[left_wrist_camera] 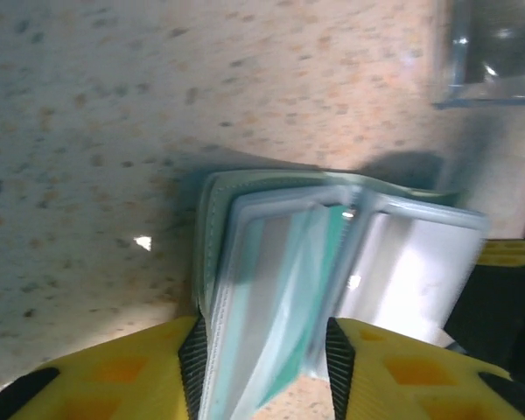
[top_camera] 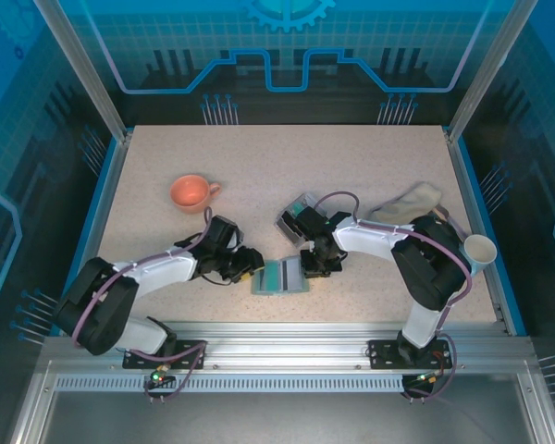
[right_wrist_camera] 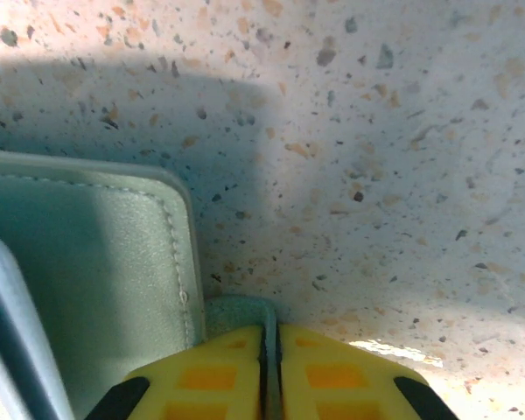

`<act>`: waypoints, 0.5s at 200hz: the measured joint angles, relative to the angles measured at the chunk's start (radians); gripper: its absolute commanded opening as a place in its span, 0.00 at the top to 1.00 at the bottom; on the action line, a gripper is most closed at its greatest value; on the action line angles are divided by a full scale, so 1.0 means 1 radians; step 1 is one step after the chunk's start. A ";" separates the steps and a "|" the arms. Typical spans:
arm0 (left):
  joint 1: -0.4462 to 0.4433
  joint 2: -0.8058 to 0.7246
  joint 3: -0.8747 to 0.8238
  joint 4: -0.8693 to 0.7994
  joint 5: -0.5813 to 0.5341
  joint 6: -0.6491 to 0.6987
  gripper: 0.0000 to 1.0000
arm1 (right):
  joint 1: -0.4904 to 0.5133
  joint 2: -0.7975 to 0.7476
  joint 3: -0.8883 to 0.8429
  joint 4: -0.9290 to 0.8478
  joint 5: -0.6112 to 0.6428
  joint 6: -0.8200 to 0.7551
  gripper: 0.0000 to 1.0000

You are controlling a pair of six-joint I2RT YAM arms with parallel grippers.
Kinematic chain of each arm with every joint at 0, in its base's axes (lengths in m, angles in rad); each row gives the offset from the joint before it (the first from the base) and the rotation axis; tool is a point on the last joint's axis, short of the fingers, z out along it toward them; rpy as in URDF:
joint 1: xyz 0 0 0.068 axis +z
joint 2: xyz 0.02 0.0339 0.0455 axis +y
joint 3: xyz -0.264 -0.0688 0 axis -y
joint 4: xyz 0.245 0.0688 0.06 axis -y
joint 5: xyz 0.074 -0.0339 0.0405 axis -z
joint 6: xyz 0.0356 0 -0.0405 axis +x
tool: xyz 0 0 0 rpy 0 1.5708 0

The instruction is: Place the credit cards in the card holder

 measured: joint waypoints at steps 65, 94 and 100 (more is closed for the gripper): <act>-0.006 -0.107 0.000 0.005 0.022 0.010 0.45 | 0.000 0.000 0.000 0.000 0.000 0.003 0.88; 0.003 -0.192 0.001 -0.089 -0.048 0.026 0.41 | 0.000 0.000 0.000 0.000 0.001 0.003 0.88; 0.011 -0.196 0.003 -0.101 -0.055 0.033 0.41 | 0.000 0.000 0.000 0.000 0.001 0.003 0.88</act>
